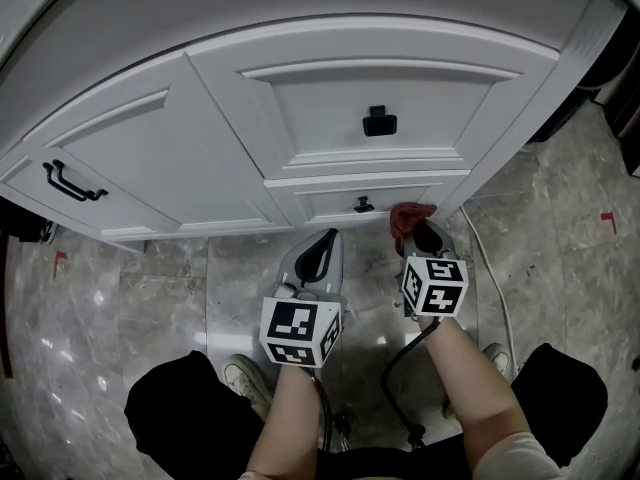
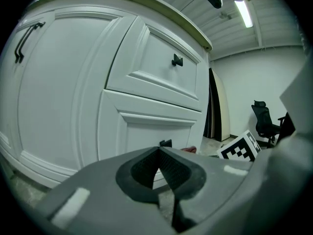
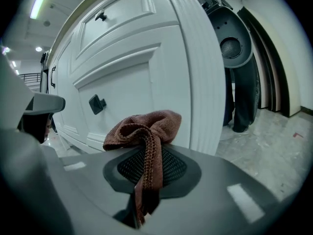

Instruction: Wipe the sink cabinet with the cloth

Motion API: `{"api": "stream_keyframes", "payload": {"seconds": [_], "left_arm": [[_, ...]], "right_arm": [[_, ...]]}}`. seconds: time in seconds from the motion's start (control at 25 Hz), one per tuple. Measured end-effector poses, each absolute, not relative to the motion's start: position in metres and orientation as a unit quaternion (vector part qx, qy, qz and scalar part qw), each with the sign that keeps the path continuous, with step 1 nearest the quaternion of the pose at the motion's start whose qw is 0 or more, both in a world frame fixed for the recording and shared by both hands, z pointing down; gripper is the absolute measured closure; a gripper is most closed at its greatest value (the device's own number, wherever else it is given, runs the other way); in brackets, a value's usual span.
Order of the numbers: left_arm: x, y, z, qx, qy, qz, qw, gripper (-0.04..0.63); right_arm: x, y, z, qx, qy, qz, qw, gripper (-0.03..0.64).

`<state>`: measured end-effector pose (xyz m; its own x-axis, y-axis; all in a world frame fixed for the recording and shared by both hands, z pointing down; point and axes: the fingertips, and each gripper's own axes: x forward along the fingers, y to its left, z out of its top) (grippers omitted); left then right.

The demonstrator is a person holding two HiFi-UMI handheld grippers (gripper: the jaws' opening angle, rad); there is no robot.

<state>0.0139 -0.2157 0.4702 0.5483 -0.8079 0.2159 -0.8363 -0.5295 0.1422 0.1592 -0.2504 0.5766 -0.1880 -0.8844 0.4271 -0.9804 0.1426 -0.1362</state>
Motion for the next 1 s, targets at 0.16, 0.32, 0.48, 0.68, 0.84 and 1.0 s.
{"api": "stream_keyframes", "payload": {"seconds": [0.16, 0.32, 0.48, 0.68, 0.84, 1.0], "left_arm": [[0.017, -0.21, 0.473, 0.873, -0.468, 0.072, 0.113, 0.595], [0.014, -0.206, 0.457, 0.877, -0.466, 0.066, 0.098, 0.595], [0.009, -0.196, 0.426, 0.879, -0.468, 0.063, 0.063, 0.595], [0.011, -0.163, 0.365, 0.885, -0.464, 0.025, 0.007, 0.595], [0.015, -0.128, 0.34, 0.887, -0.461, 0.017, -0.012, 0.595], [0.014, -0.085, 0.329, 0.884, -0.468, 0.009, -0.013, 0.595]], "right_arm": [[0.192, -0.243, 0.576, 0.653, -0.717, 0.222, 0.1, 0.529], [0.2, -0.233, 0.551, 0.656, -0.715, 0.235, 0.063, 0.529], [0.185, -0.219, 0.485, 0.653, -0.739, 0.164, 0.028, 0.529], [0.16, -0.179, 0.398, 0.642, -0.765, 0.059, 0.001, 0.528], [0.146, -0.138, 0.373, 0.632, -0.774, 0.042, -0.01, 0.528], [0.144, -0.092, 0.368, 0.633, -0.773, 0.045, -0.009, 0.528]]}}
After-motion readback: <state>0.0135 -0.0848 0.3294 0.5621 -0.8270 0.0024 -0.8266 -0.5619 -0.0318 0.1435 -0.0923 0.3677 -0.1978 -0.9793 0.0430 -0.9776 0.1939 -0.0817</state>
